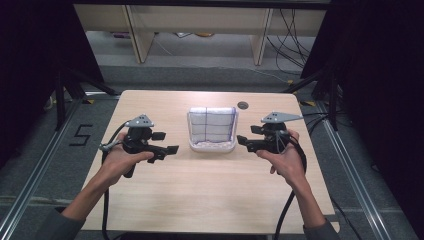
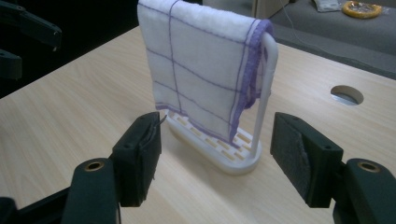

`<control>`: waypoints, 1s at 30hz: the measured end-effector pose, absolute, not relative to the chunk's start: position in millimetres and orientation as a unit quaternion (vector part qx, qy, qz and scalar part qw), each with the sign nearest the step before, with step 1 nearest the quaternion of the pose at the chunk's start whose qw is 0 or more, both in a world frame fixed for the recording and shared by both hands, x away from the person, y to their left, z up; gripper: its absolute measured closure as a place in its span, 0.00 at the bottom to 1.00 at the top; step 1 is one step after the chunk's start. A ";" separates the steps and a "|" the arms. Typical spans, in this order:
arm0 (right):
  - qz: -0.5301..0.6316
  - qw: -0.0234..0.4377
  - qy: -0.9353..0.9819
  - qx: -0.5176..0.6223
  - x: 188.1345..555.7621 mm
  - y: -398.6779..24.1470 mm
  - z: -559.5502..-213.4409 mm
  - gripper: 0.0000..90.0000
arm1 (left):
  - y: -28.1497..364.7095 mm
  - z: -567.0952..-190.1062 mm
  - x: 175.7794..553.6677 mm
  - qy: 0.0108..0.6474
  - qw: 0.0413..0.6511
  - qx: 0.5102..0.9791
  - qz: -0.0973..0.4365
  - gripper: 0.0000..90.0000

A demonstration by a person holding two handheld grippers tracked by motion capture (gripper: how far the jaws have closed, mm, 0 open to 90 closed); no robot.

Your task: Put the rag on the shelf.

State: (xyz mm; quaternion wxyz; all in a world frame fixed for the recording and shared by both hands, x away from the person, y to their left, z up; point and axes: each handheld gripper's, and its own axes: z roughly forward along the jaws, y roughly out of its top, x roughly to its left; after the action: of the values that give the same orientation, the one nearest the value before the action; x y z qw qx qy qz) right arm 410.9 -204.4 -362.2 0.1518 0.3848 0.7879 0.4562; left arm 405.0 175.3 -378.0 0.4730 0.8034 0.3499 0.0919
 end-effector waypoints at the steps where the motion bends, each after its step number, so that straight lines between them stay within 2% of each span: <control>1: 0.457 0.152 0.787 0.386 408.7 -204.1 -363.4 0.38 | 176.3 -379.3 403.7 0.346 0.475 0.804 0.091 0.28; 6: 0.452 0.146 0.789 0.389 399.6 -203.5 -369.0 0.33 | 178.1 -385.7 395.5 0.339 0.469 0.811 0.085 0.25; 30: 0.449 0.133 0.804 0.366 361.8 -191.3 -405.6 0.32 | 180.2 -414.1 353.2 0.309 0.469 0.824 0.077 0.24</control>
State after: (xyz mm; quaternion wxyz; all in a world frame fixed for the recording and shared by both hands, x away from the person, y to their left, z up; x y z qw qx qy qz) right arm 361.8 -191.3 -405.6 0.1332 0.3658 0.8044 0.4488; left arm 353.2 180.2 -414.1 0.4691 0.8236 0.3093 0.0770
